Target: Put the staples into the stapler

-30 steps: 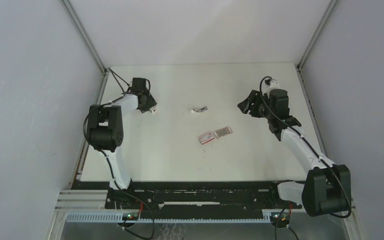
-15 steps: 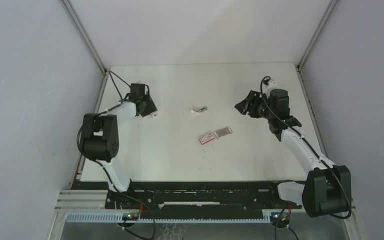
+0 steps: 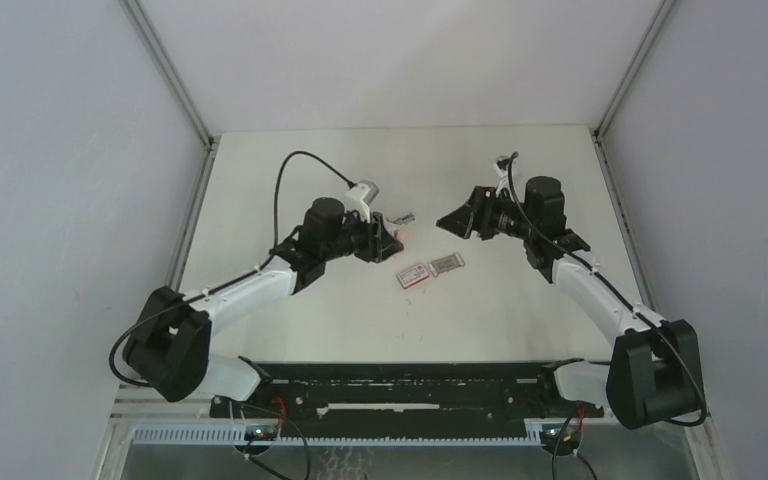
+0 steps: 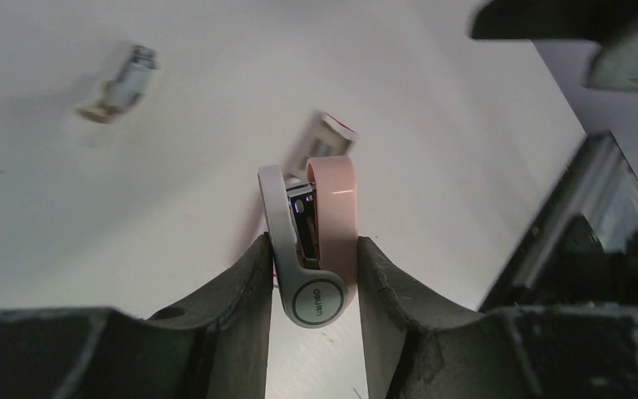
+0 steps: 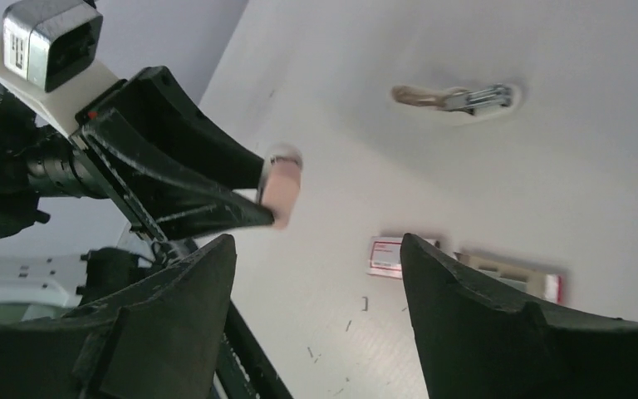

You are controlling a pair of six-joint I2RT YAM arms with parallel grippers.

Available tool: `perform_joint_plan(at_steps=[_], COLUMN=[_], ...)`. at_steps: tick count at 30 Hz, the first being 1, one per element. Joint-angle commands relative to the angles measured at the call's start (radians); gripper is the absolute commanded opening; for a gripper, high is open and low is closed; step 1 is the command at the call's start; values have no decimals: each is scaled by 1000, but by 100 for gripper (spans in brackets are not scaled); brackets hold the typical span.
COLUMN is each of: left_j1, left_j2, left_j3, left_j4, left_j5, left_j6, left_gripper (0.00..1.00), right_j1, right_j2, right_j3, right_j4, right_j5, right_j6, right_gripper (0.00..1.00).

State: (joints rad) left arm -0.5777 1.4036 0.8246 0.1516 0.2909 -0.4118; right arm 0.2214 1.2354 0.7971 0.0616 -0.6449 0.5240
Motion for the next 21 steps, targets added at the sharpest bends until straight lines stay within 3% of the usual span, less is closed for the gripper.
perform_joint_plan(at_steps=[1,5,9,21], left_j1=[-63,-116,-143,-168], left_j2=[-88,-125,-155,-217], left_j3=[-25,-9,-11,10], left_j4=[66,-23,-30,-94], left_j5=[183,266,365,476], left_j6=[80,133,117,126], left_gripper=[7,7,7,7], right_j1=[-2,3,10,85], right_j2=[20,38,61,24], right_j3=[48,84,83,78], right_j4=[76,4,30,18], right_j5=[-201,-331,-465,-538], right_j6=[-50,-135,-106,-86], right_gripper=[73,72,69,56])
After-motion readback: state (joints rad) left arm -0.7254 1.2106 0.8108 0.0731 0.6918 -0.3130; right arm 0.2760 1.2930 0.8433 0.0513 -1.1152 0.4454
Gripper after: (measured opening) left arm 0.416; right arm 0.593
